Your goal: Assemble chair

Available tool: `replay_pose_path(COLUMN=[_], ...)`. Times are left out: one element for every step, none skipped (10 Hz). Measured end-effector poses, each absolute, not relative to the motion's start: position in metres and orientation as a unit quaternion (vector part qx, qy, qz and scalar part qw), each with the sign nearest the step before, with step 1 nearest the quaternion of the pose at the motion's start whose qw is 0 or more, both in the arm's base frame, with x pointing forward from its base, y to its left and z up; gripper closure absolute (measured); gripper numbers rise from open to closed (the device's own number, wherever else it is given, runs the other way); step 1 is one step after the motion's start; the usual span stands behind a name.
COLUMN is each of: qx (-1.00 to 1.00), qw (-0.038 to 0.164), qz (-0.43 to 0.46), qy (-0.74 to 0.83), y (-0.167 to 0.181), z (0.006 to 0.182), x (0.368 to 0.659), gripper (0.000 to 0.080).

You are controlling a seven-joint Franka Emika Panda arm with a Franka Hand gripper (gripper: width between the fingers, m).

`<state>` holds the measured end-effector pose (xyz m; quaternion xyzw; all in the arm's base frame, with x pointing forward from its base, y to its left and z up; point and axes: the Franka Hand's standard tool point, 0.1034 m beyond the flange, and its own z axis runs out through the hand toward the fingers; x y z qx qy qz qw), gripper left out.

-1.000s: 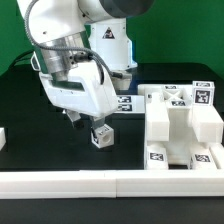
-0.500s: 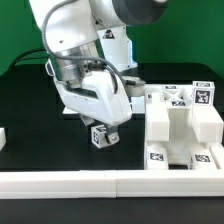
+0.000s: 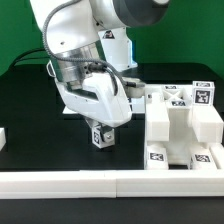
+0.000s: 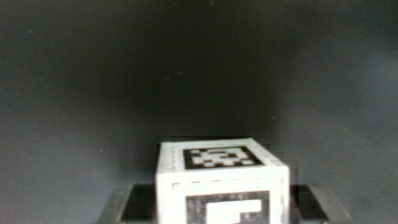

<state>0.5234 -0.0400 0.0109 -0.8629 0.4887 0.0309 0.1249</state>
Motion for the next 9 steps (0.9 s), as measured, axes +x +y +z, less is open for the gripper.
replay_pose_path(qx=[-0.89,-0.926,-0.952,-0.963,-0.972,-0.978,-0.984,-0.99,-0.997], qw=[0.123,0.12,0.116,0.11,0.098,0.095,0.092,0.087,0.063], qz=[0.019,0.007,-0.001,-0.011,-0.026,-0.027,-0.03,-0.034,-0.044], qy=[0.439,0.359,0.284,0.246,0.212,0.183,0.15,0.107,0.001], y=[-0.048,-0.059,-0.068,-0.072,-0.078,-0.079,-0.08,-0.081,-0.085], z=[0.017,0.022,0.023,0.022,0.022,0.022,0.022,0.022,0.023], x=[0.525,0.521,0.517,0.517,0.518,0.518,0.518,0.518,0.517], gripper=[0.0519,0.0519,0.0519,0.0519,0.0519,0.0518,0.0518,0.0518,0.0518])
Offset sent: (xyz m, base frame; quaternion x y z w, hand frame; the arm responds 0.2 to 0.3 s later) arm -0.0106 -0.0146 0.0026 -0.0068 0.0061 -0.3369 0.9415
